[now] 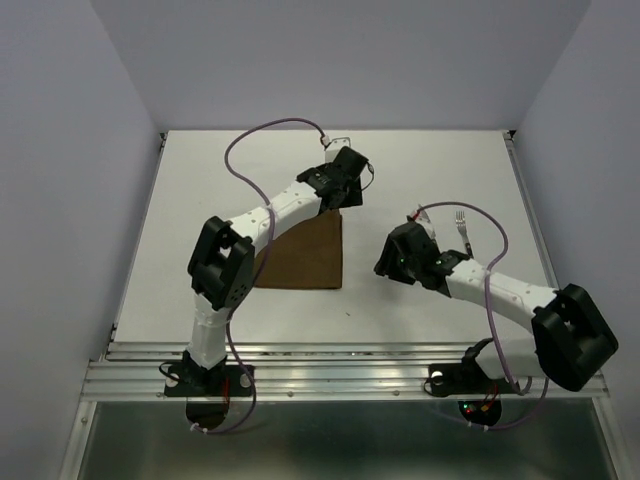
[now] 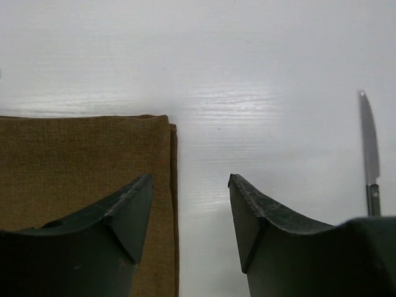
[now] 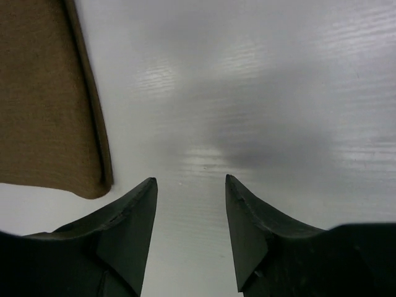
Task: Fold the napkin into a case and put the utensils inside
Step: Move the lower triangle-folded napkin to the center of the board, then pick up the lower triangle-folded napkin from the center of the board.
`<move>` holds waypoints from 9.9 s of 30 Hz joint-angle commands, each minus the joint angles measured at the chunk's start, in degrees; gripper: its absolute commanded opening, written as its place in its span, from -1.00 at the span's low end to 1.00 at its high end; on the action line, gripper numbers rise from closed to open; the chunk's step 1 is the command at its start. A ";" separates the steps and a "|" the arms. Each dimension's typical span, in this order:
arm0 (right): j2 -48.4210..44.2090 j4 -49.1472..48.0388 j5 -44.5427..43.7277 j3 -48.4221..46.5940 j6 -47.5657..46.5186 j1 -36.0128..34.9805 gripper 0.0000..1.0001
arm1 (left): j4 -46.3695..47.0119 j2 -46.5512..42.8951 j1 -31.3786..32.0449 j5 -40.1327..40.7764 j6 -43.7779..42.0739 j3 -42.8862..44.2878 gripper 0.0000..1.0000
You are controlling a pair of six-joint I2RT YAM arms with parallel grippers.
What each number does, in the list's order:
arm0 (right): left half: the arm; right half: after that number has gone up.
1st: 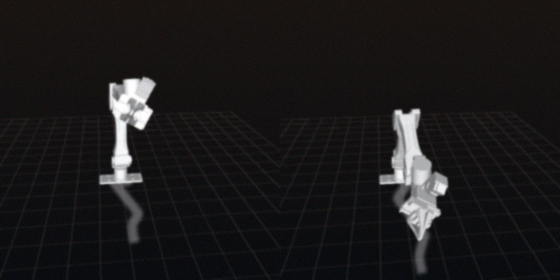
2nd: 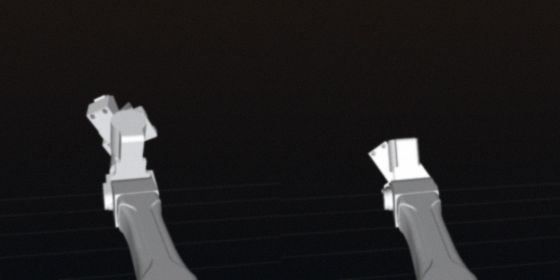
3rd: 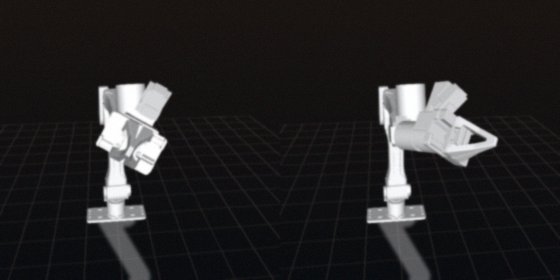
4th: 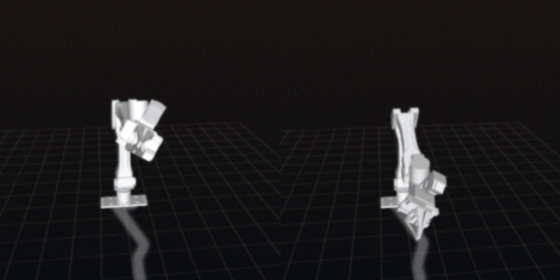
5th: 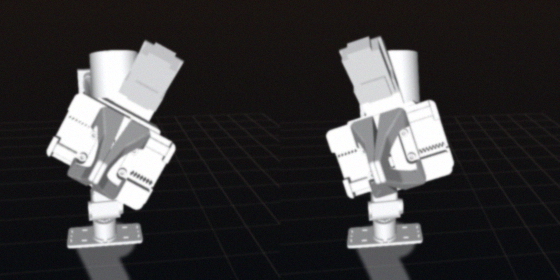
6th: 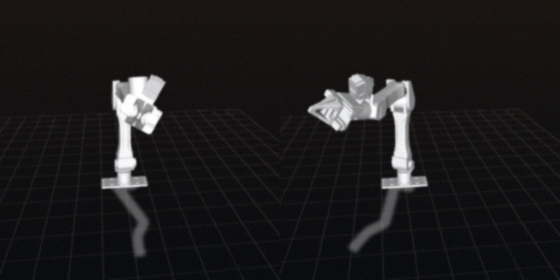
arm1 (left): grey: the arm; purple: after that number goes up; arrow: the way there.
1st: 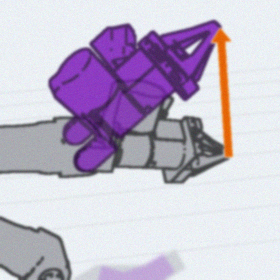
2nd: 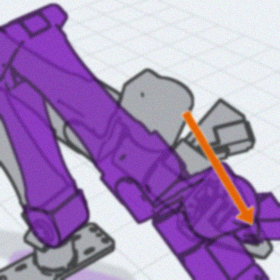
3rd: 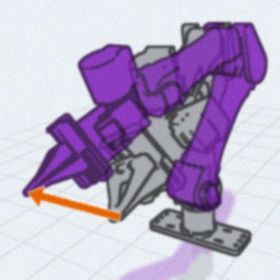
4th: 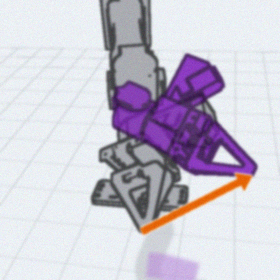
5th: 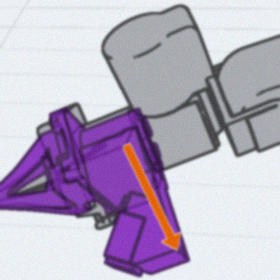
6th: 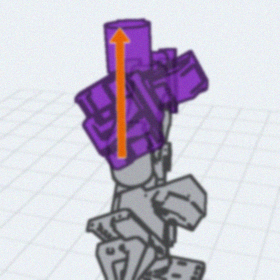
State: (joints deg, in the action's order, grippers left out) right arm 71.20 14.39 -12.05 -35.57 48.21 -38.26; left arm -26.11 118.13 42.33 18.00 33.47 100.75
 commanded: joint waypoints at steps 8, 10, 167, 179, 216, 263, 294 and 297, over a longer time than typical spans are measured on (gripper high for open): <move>27.22 -4.28 14.51 -28.22 -10.59 5.82 0.36 | 3.78 -22.48 -4.79 -5.86 3.96 -21.89 0.14; 30.82 -4.90 15.74 -33.21 -10.76 6.53 0.37 | 4.66 -26.71 -5.93 -6.92 4.93 -27.50 0.10; 13.26 16.81 -0.78 -22.25 -16.29 3.46 -0.78 | 9.96 -37.62 -15.34 -28.56 1.60 -58.85 -1.00; 37.59 21.20 -11.15 -55.10 -20.86 -10.07 -0.35 | 2.29 -40.87 -38.08 -25.63 -6.32 -46.35 -1.00; 61.43 23.84 -10.89 -79.93 -17.18 -12.36 -0.99 | 21.96 -26.29 -34.42 -48.58 -1.23 -50.65 -1.00; 52.46 18.39 -6.49 -71.48 -16.74 -12.36 -0.18 | 18.73 -26.71 -32.65 -38.74 1.95 -45.03 -1.00; 63.98 16.99 -11.42 -75.08 -20.17 -14.91 -0.99 | 16.88 -33.49 -40.13 -40.24 -0.34 -51.71 -1.00; 61.17 14.00 -7.21 -72.20 -20.61 -14.91 -0.99 | 16.97 -33.93 -40.13 -40.67 -0.69 -51.97 -1.00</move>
State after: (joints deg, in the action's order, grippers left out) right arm 135.41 31.57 -24.75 -111.22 27.62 -53.19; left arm -9.85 87.39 2.50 -21.76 34.30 49.21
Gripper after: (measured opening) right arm 0.037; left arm 0.025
